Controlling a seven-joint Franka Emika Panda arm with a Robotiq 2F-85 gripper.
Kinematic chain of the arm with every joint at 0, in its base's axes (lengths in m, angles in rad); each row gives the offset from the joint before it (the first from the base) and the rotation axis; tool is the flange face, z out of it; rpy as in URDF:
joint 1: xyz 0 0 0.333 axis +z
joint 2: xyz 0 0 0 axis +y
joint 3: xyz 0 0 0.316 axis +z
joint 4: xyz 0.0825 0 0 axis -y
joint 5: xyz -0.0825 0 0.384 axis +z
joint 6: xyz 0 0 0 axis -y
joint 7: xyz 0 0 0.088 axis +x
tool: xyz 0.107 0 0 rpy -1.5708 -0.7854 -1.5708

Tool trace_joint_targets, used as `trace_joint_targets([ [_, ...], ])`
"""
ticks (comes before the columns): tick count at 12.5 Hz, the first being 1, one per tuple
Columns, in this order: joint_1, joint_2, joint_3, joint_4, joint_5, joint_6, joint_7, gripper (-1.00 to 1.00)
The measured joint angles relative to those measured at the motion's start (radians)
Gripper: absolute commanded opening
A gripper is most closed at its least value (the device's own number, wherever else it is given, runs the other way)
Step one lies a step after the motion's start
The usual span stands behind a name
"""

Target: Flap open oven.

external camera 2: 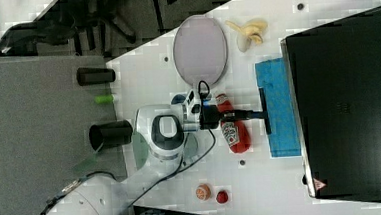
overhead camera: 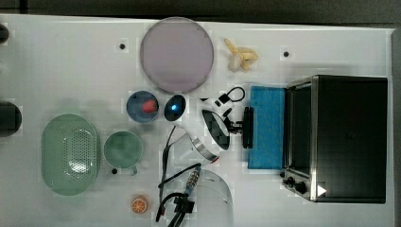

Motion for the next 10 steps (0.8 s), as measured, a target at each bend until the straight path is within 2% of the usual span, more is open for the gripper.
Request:
trace_joint_targets([
  [3,0.006,-0.094,0.003,0.000,0.287,0.003,0.011,-0.65],
  [8,0.009,-0.354,-0.003,0.021,0.581,-0.027,0.015,-0.65],
  [10,0.011,-0.429,-0.023,0.086,0.638,-0.128,0.015,-0.65],
])
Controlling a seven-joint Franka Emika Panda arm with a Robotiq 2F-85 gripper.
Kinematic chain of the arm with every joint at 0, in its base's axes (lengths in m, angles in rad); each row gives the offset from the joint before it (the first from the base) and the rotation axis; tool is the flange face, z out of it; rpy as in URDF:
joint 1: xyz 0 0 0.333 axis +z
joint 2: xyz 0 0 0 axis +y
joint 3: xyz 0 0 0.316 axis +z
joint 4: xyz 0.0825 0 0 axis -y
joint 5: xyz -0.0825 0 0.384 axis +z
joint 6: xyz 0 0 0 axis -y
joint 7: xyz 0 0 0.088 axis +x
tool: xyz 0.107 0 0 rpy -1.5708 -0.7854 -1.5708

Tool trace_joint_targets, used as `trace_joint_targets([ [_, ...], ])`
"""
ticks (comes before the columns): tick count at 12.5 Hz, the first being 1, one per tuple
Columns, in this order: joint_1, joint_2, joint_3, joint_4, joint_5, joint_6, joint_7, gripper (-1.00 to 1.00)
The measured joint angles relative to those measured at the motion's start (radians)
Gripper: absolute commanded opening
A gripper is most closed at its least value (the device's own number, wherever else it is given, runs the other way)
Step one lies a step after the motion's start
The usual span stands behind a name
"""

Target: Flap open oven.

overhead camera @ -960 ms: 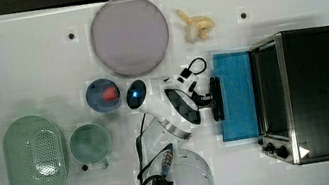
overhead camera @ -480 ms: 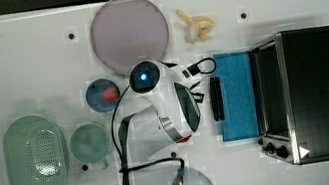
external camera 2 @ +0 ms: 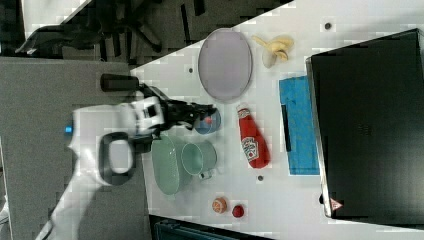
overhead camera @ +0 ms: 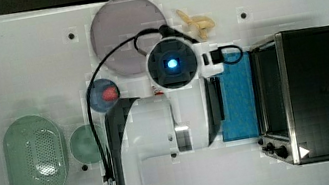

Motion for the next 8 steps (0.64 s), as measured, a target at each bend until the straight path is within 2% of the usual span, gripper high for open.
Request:
trace_joint_targets([
  [8,-0.016,-0.193,-0.027,0.140,0.027,-0.371,0.088,-0.65],
])
